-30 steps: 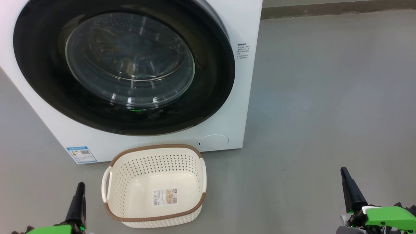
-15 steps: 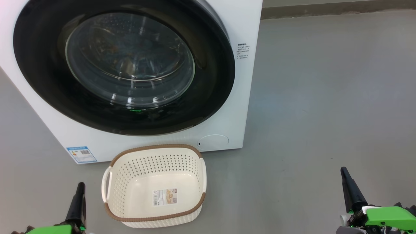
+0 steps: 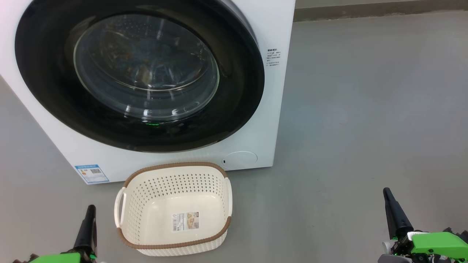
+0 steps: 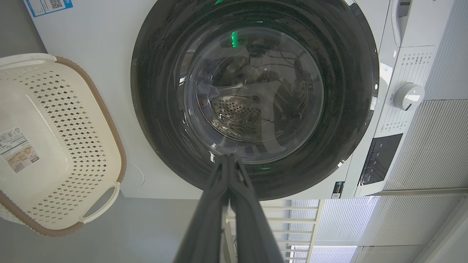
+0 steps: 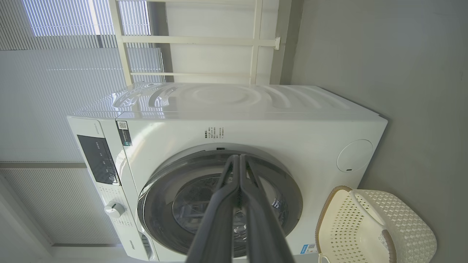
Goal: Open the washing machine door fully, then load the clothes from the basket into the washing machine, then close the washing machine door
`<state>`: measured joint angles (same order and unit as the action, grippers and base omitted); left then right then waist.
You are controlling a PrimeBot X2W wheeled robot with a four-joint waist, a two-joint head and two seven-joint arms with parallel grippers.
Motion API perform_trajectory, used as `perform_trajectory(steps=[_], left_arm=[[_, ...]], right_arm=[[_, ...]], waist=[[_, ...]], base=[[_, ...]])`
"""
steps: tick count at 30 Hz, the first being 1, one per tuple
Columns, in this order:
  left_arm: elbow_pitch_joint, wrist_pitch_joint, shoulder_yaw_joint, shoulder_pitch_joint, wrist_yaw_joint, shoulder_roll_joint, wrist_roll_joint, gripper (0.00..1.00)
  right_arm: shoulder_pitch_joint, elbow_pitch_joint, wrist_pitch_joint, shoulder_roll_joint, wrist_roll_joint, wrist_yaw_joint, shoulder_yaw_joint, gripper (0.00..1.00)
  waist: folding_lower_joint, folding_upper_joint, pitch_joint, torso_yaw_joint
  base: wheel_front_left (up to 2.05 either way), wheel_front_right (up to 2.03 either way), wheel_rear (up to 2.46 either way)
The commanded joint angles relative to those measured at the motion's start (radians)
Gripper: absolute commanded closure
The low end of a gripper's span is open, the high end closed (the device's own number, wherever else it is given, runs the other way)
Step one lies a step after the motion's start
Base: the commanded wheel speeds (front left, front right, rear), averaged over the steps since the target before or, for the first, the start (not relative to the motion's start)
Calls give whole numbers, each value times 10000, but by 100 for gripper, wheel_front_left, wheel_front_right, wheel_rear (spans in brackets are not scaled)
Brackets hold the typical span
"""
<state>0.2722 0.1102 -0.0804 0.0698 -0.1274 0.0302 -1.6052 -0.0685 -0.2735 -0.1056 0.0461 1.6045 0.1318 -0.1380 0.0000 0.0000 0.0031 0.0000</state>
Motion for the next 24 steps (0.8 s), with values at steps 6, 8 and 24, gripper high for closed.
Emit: perform_trajectory(steps=[6, 8, 24], left_arm=[[-272, 31, -334, 382, -33, 200, -33, 100], [-272, 31, -334, 382, -33, 200, -33, 100], [-272, 31, -334, 381, -33, 200, -34, 100]], right_arm=[[-394, 288, -77, 41, 41, -11, 241, 100], [-394, 288, -77, 41, 41, -11, 241, 100], [-394, 288, -76, 41, 42, -11, 242, 100]], waist=[[0, 0, 0, 0], [0, 0, 0, 0], [0, 0, 0, 0]], base=[[0, 0, 0], [0, 0, 0], [0, 0, 0]])
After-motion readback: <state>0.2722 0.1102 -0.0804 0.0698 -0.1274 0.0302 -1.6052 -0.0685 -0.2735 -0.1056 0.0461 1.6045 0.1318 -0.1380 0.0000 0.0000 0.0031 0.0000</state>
